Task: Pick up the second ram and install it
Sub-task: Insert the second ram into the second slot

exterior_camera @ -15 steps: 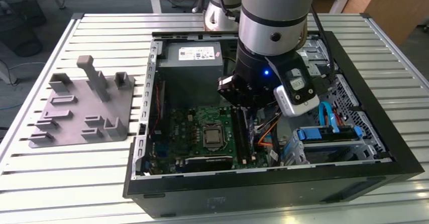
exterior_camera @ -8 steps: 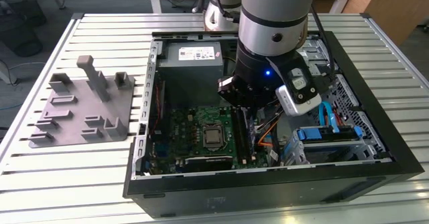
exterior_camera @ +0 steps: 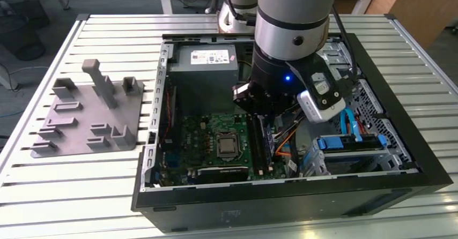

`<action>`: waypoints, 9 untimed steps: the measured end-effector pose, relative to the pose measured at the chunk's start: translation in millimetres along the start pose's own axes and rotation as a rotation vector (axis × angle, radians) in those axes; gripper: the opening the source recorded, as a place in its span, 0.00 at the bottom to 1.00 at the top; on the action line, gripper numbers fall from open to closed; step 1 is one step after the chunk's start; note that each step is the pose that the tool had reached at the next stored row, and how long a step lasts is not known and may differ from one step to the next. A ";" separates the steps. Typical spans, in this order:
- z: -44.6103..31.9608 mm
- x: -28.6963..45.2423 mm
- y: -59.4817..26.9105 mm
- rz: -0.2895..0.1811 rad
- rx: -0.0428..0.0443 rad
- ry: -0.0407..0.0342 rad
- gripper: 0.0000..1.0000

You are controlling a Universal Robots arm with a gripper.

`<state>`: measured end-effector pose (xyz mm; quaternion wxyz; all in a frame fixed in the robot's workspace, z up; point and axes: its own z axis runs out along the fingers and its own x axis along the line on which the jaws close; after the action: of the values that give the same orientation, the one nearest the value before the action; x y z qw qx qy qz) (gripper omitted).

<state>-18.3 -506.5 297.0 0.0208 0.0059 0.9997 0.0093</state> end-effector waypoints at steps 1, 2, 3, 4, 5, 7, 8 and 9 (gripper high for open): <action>0.9 0.0 0.0 0.000 -0.0001 0.0000 0.14; 1.9 0.1 0.0 0.000 0.0001 0.0000 0.14; 3.2 0.1 0.0 0.000 0.0001 0.0000 0.14; 4.7 0.2 -0.1 0.000 0.0001 0.0000 0.14; 6.0 0.2 -0.1 0.000 0.0001 0.0000 0.14; 8.2 0.3 -0.1 0.000 0.0001 0.0000 0.14; 9.2 0.4 -0.2 0.000 0.0002 0.0000 0.14; 10.1 0.4 -0.2 0.000 0.0002 0.0000 0.14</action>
<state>-18.3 -506.4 286.9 0.0208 0.0058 0.9997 0.0093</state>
